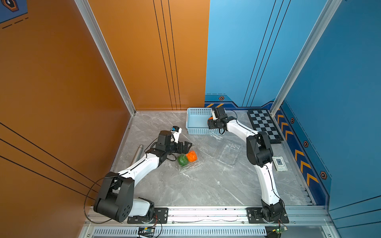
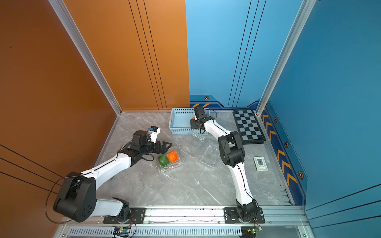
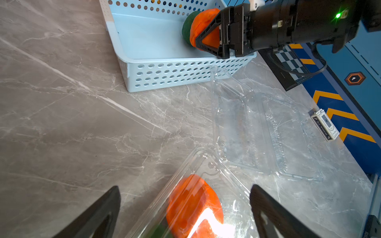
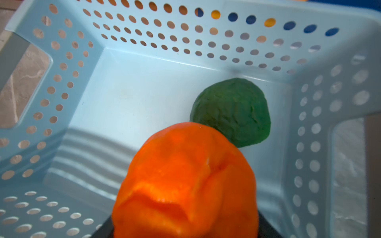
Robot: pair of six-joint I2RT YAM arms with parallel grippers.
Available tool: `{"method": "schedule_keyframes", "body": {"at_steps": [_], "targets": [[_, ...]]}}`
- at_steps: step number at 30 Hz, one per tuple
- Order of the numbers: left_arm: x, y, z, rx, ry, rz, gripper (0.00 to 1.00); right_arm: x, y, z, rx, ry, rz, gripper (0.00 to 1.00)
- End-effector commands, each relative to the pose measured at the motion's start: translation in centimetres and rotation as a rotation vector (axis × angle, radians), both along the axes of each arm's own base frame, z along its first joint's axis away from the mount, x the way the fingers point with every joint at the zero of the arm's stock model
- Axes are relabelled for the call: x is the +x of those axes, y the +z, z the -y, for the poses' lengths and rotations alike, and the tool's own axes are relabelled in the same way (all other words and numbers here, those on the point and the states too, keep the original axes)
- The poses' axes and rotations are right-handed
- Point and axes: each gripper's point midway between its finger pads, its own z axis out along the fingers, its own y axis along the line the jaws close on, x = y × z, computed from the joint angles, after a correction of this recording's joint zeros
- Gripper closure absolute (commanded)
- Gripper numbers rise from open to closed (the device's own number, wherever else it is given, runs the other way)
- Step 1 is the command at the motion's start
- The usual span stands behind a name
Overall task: Take oranges out of containers
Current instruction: Place the orange in the basket, then adjust the packing box at the center of the board.
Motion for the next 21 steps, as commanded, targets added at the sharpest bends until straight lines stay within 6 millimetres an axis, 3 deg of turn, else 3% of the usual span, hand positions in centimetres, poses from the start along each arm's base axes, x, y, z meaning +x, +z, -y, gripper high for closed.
{"method": "schedule_keyframes", "body": {"at_steps": [1,5,7,10,12,14,17,21], "targets": [[-0.6,-0.5,-0.3,0.029,-0.002,-0.008,0.02,-1.3,6.7,-0.1,0.004,0.017,0.111,0.24],[-0.4,-0.3,-0.3,0.031,-0.004,-0.005,0.02,-5.4,12.1,2.0,-0.009,0.009,0.192,0.26],[-0.3,-0.2,-0.4,0.032,-0.002,-0.002,0.02,-8.2,12.2,3.5,-0.015,0.002,0.173,0.33],[-0.3,-0.3,-0.5,0.035,0.000,-0.005,0.02,-12.6,9.1,6.2,-0.036,-0.034,0.087,0.55],[-0.1,-0.7,-0.6,0.037,0.000,-0.016,0.02,-15.5,5.9,7.8,-0.061,-0.061,0.015,0.62],[0.0,-0.9,-0.5,0.035,-0.004,-0.022,0.02,-17.5,3.3,9.6,-0.096,-0.102,-0.040,0.60],[0.2,-1.1,-0.4,0.033,-0.009,-0.029,0.02,-19.3,1.0,12.1,-0.110,-0.181,-0.095,0.54],[0.2,-0.8,-0.5,0.032,0.000,-0.025,0.02,-20.5,-0.5,14.0,-0.116,-0.244,-0.137,0.53]]}}
